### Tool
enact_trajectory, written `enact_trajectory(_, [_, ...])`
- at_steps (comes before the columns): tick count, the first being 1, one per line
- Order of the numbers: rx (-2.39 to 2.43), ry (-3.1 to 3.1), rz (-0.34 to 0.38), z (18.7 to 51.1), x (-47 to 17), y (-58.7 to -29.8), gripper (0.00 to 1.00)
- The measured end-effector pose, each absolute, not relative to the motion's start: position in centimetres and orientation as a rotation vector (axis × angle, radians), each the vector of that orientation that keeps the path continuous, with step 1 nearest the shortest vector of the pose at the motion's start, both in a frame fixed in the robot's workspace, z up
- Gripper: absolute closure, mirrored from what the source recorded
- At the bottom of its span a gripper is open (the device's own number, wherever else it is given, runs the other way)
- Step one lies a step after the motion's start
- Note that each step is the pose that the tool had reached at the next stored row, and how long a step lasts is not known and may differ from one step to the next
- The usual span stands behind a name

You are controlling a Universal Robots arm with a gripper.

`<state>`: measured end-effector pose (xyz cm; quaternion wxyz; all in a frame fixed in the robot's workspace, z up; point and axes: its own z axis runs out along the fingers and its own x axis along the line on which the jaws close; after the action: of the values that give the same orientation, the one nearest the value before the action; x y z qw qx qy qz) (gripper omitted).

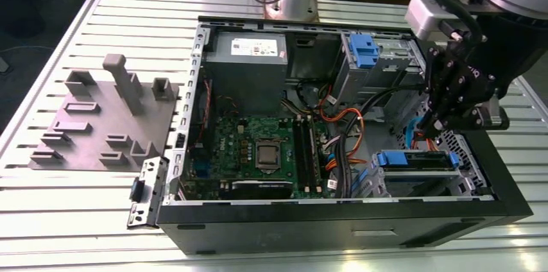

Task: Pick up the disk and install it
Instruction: 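Insert the second disk wire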

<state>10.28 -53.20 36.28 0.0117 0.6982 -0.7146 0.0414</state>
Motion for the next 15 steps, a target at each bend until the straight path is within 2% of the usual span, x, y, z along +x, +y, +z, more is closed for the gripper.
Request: enact_trajectory(15, [2.202, -2.253, 0.182, 35.47, 9.36, -53.60, 0.84])
